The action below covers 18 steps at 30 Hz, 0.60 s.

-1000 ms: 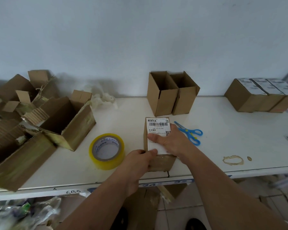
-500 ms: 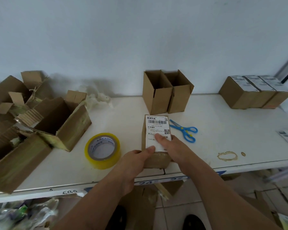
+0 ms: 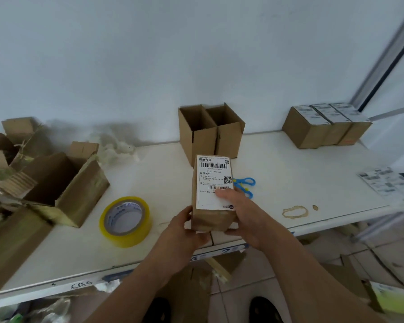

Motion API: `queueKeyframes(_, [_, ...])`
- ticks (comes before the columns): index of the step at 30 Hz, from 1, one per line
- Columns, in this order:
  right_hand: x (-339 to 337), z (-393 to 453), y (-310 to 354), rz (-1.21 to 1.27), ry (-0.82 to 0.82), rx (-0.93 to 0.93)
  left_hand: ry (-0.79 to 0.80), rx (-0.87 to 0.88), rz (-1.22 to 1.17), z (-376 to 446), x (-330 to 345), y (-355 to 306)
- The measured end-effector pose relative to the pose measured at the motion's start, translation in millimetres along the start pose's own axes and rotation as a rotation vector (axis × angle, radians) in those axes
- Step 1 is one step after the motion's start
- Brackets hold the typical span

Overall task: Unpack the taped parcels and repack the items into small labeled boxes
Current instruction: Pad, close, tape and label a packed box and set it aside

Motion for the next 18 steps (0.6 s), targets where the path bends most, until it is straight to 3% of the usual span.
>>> queueKeyframes(3, [-18.2,-13.3,11.1,0.022,-0.036,-0.026,-0.124,0.162,0.306,2.7,8.2,-24.8])
queueKeyframes(6, [-42.2,-24.6,25.3,0.039,-0.064,-0.034,-0.156,0.277,0.465,7.7,26.2,-54.6])
queueKeyframes(18, [-171.2,-15.6,77.4,0.111,-0.287,-0.065,-0.084,0.302,0.477,96.9,118.4,-136.0])
Point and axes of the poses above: each hand's wrist, its own z-axis towards the middle knuckle, its own x-axis out of the palm, y = z × x, the point moved 9 cm from there along z, towards the middle knuckle, and after that the axes turned 10 degrees about -z, right-handed, at the moved point
